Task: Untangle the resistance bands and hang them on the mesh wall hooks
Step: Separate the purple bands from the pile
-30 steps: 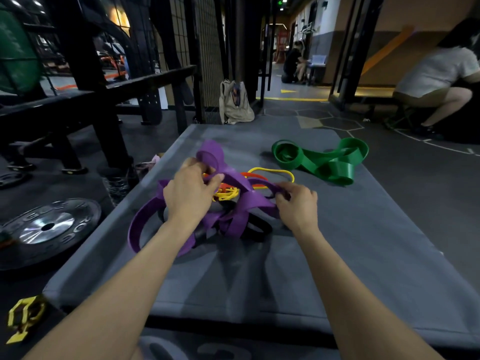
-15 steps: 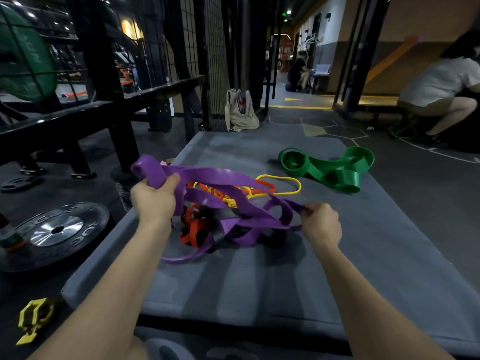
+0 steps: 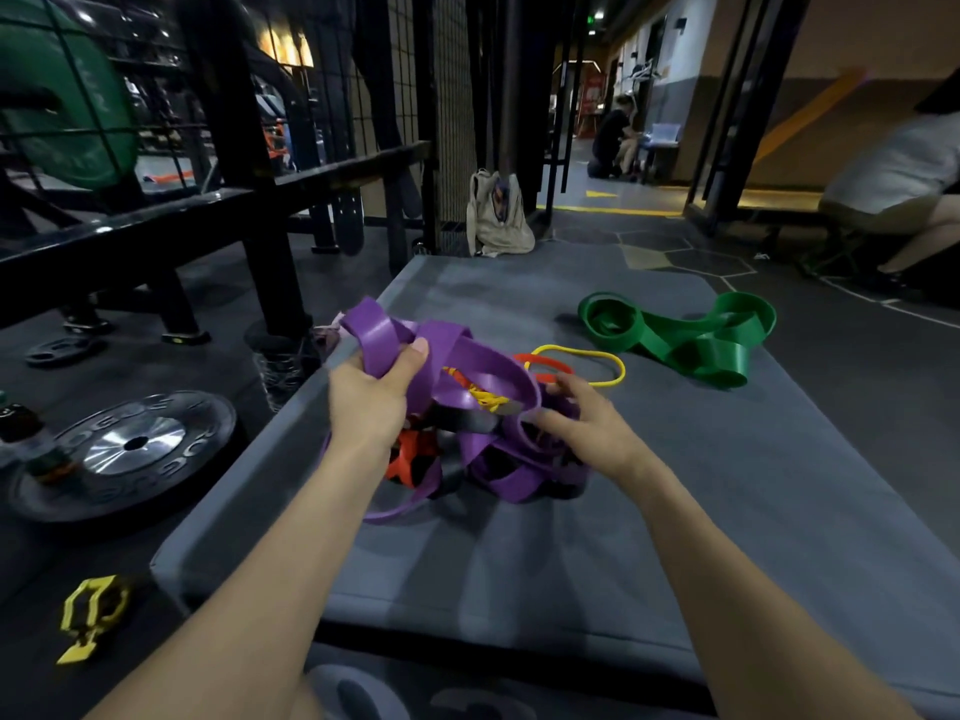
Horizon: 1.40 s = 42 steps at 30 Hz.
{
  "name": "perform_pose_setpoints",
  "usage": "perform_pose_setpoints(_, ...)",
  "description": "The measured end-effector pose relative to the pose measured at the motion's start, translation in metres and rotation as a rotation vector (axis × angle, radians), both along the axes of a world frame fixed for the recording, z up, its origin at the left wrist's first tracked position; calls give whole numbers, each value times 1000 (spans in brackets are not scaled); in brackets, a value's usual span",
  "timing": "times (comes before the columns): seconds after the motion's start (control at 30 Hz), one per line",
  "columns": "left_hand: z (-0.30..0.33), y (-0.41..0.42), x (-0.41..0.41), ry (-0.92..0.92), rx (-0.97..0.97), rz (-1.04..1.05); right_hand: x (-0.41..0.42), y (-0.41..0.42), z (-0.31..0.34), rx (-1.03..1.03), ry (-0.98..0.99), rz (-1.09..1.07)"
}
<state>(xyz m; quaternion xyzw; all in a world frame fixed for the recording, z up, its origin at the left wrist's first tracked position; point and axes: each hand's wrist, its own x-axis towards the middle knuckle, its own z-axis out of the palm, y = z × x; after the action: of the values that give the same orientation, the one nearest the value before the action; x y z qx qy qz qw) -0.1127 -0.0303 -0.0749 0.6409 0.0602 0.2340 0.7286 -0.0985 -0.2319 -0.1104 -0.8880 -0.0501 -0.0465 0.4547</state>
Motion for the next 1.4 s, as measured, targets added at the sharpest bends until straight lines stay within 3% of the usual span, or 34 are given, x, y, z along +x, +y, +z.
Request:
perform_pose_setpoints(0.13, -9, 2, 2, -3, 125, -41, -2, 1, -3, -215, 31, -63)
perform_pose_setpoints(0.27, -10, -1, -1, 14, 165, -71, -2, 0, 1, -253, 47, -56)
perform_pose_setpoints(0.37, -13, -2, 1, 12, 185, -77, 0, 4, 3, -56, 28, -85)
perform_pose_setpoints(0.53, -15, 5, 4, 18, 180, -50, 6, 3, 19, 536, -121, -242)
perform_pose_setpoints(0.6, -13, 7, 2, -1, 220, -54, 8, 4, 26, 517, -208, -296)
perform_pose_setpoints(0.7, -11, 10, -1, -18, 259, -54, 9, 10, 24, 305, -231, -296)
perform_pose_setpoints(0.77, -12, 15, 1, 12, 189, -53, 9, 18, 17, 124, -212, -233)
perform_pose_setpoints(0.87, -11, 21, 6, 72, 45, -38, 4, 31, 13, 85, -151, -175)
perform_pose_setpoints(1.03, 18, 22, 10, 99, -263, -178, -6, 50, 27, 523, -64, -18)
perform_pose_setpoints(1.13, 51, 14, 15, 180, -359, -272, -14, 62, 41, 630, 59, 141)
perform_pose_setpoints(1.3, 106, -13, 14, 306, -487, -423, -29, 71, 78, 455, 124, 423)
perform_pose_setpoints(1.4, 135, -37, 4, 281, -562, -464, -28, 78, 101, 234, -85, 125)
